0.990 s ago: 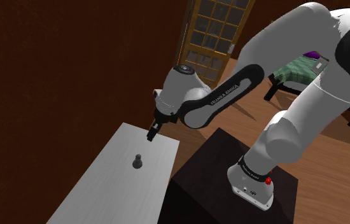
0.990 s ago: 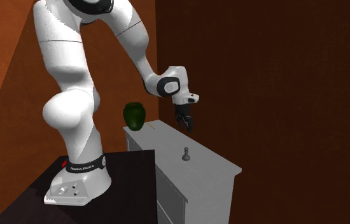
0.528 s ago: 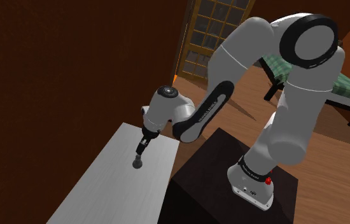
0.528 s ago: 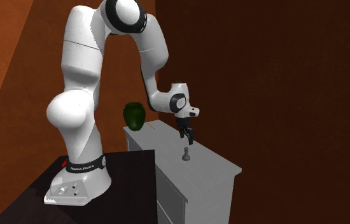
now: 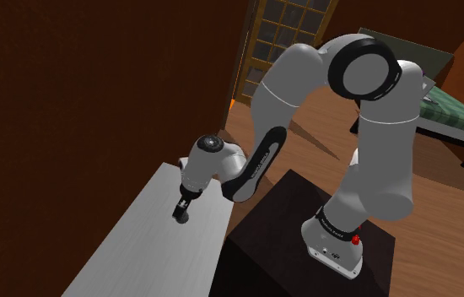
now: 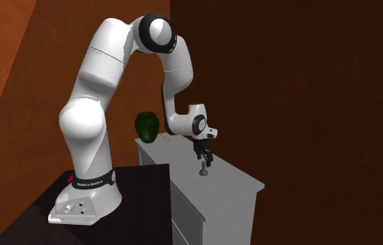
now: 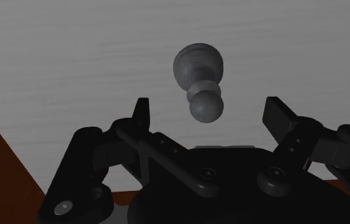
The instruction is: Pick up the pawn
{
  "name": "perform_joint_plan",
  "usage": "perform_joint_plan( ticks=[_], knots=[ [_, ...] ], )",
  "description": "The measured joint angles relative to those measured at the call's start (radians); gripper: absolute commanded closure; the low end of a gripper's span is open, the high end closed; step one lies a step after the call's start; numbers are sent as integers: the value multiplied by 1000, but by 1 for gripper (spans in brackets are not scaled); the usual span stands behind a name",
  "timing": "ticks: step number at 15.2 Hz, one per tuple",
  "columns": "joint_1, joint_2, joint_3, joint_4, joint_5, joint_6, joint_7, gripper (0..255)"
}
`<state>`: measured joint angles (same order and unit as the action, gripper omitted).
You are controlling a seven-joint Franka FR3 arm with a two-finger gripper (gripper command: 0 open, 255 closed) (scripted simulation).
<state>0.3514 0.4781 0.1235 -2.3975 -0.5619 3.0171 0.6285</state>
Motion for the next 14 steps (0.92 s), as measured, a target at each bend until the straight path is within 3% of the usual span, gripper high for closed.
perform_joint_plan(
  ticks=[4, 5, 14],
  knots=[
    [48, 63, -54, 28, -27, 42, 30, 0],
    [51, 68, -58, 29, -29, 46, 32, 255],
    [54, 72, -62, 32, -31, 50, 34, 255]
  ],
)
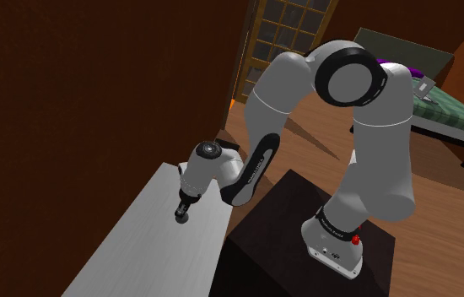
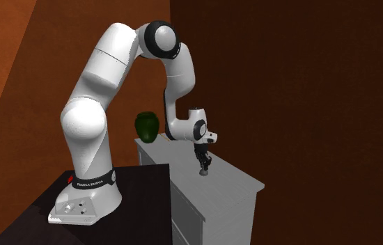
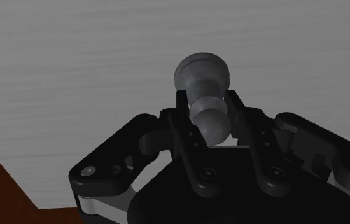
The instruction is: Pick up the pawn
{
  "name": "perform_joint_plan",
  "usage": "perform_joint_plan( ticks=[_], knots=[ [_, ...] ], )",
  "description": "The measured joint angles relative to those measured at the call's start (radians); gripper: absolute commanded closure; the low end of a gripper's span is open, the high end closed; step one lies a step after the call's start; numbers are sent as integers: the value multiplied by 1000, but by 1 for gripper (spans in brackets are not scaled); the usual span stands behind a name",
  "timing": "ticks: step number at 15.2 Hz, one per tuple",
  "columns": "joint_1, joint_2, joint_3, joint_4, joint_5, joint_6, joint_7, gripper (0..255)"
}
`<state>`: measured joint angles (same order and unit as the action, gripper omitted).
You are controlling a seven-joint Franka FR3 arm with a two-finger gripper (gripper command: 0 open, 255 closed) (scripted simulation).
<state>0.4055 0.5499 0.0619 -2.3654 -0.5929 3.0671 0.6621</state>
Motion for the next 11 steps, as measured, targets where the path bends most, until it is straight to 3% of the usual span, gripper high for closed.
perform_joint_plan(
  ticks=[4, 11],
  knots=[
    [-22, -29, 25, -13, 11, -21, -12, 255],
    [-111, -136, 128, -52, 72, -100, -74, 255]
  ],
)
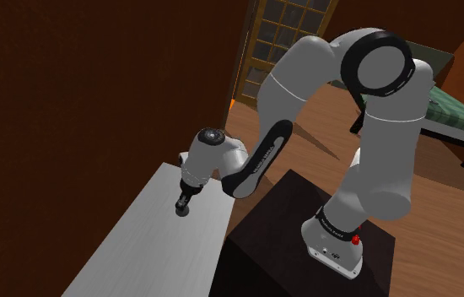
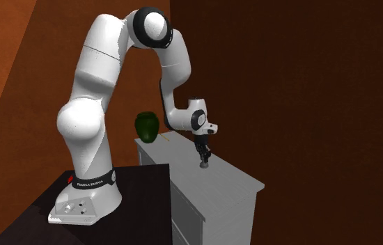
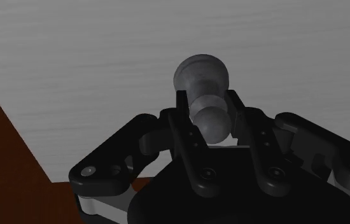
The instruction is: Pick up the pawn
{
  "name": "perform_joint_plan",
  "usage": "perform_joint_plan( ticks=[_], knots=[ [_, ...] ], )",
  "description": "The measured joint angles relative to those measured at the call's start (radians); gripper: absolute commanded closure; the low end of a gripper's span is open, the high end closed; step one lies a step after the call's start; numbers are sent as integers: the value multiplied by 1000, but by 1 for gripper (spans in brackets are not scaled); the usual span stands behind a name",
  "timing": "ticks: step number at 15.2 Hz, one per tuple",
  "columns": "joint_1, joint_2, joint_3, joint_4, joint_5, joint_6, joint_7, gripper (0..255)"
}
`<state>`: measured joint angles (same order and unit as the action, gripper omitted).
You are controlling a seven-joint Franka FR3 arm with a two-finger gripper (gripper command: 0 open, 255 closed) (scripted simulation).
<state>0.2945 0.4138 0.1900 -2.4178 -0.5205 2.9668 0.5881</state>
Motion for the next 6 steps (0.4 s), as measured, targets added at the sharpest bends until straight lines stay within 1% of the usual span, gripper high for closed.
perform_joint_plan(
  ticks=[6],
  knots=[
    [-66, -77, 78, -24, 68, -57, -60, 255]
  ],
)
